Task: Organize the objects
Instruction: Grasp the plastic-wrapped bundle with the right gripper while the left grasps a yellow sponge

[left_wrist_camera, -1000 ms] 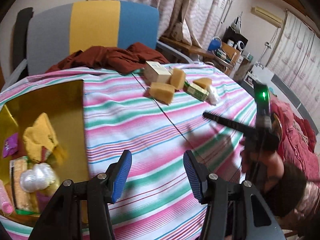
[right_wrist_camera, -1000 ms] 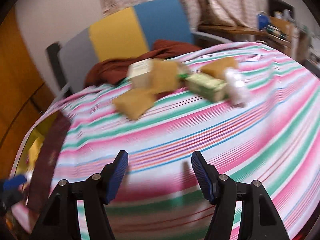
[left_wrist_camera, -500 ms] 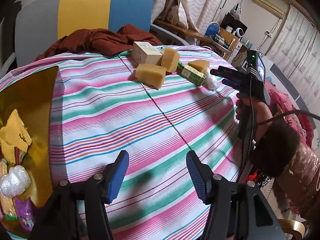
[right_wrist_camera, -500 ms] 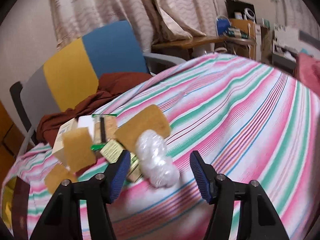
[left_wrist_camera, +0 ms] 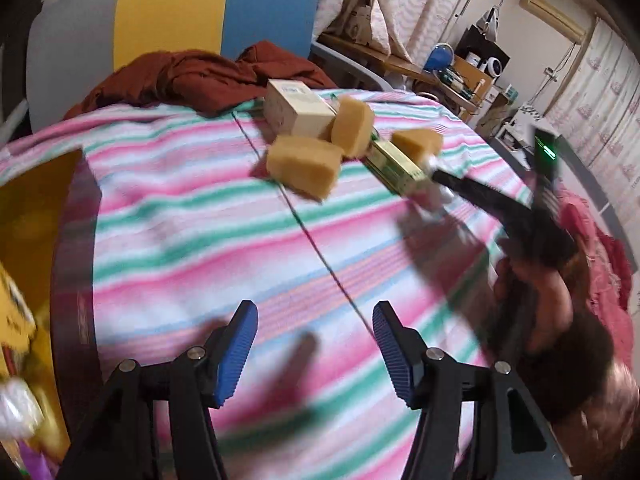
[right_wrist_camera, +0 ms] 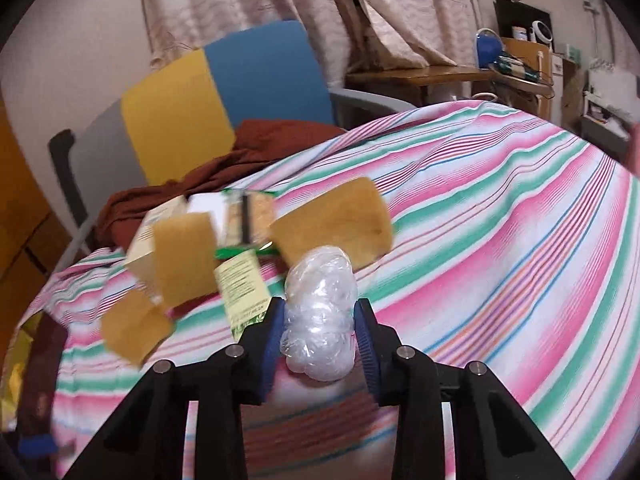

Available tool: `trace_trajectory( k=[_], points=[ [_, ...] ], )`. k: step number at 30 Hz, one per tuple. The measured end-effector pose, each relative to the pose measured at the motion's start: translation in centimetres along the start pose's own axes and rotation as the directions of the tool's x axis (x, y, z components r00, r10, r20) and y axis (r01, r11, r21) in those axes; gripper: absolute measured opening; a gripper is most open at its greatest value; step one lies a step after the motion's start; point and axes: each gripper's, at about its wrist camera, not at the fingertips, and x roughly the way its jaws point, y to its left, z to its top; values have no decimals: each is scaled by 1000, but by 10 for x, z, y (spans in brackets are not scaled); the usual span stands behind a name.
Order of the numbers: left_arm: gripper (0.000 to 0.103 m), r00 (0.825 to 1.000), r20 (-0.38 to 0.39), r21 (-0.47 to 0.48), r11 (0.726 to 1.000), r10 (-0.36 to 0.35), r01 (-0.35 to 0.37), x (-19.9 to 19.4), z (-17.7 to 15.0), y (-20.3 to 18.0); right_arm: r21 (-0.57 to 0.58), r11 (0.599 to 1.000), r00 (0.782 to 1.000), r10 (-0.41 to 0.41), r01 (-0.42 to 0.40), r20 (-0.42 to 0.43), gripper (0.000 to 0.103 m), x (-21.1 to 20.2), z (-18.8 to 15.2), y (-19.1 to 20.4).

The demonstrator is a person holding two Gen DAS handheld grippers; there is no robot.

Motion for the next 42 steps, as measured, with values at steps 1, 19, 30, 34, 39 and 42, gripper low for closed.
trace_trajectory(
  k=[1, 19, 30, 34, 39, 42],
  points=[
    [63, 1000, 11, 7, 1000, 11, -11, 3, 5, -1, 11, 1000, 1000, 2, -2, 6, 35, -6, -7, 0],
    [83, 995, -21, 160, 983, 99, -94, 110, 101, -9, 107, 992, 996, -80, 74, 47, 36, -19, -36, -9],
    [69, 993, 82, 143, 985, 89, -100, 115, 88, -4, 108, 990, 995, -99, 96, 26, 36, -12, -35, -12],
    [66, 989, 109, 160, 981, 95, -112, 108, 79, -5, 96, 989, 993, -116, 113, 26, 36, -13, -35, -10],
    [65, 982, 136, 180, 971, 133, -156, 98, 64, -6, 74, 988, 990, -141, 139, 28, 36, -14, -35, -6],
    [65, 980, 142, 177, 970, 142, -166, 91, 55, -5, 58, 986, 987, -158, 155, 38, 36, -16, -35, -3]
  ],
)
